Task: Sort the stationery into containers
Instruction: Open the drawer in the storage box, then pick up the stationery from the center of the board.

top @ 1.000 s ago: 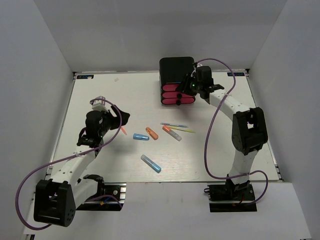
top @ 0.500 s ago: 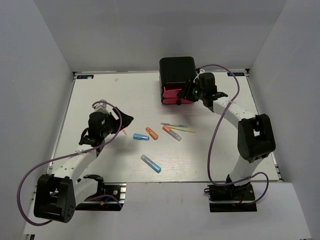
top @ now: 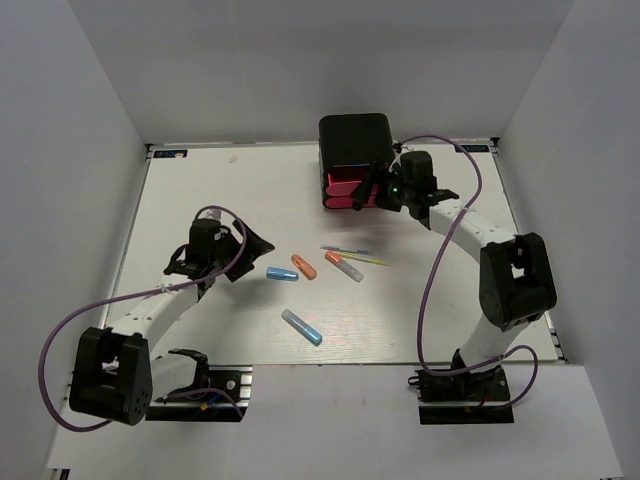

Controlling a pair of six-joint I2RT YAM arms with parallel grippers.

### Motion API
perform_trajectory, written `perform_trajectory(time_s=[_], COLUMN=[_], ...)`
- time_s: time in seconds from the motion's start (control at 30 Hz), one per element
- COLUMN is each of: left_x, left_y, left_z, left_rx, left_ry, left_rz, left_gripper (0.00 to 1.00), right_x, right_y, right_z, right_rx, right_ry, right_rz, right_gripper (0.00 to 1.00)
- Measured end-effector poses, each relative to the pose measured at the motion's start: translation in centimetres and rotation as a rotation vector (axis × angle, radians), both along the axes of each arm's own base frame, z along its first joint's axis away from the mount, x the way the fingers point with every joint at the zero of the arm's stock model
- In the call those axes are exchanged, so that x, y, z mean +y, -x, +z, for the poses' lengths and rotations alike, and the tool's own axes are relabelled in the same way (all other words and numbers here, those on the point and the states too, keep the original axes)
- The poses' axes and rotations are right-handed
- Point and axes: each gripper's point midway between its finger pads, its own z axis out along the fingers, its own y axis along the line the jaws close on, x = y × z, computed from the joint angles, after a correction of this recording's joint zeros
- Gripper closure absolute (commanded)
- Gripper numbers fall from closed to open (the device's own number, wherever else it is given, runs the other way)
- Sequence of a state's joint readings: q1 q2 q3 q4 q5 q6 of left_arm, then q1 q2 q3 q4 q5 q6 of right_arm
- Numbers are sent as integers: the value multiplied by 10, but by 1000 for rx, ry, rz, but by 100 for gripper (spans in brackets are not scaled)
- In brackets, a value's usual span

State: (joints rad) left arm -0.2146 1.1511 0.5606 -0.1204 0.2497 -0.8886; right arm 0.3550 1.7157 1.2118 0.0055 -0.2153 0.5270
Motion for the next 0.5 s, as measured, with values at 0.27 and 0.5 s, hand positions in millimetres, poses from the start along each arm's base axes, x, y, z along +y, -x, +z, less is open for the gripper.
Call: perform_trajectory(time_s=[0.27, 0.5], left_x=[-12, -24], left_y=[2, -21], left_z=[1, 9], left_rx=[9, -159], left_ry=[-71, -281], left_rz=[-97, -389], left_gripper=[23, 48], right_x=[-7, -13], right_y=[40, 93], right_z=[-8, -12], right_rx=[44, 3], right_ry=[13, 66], right_rz=[65, 254], right_gripper=[34, 69])
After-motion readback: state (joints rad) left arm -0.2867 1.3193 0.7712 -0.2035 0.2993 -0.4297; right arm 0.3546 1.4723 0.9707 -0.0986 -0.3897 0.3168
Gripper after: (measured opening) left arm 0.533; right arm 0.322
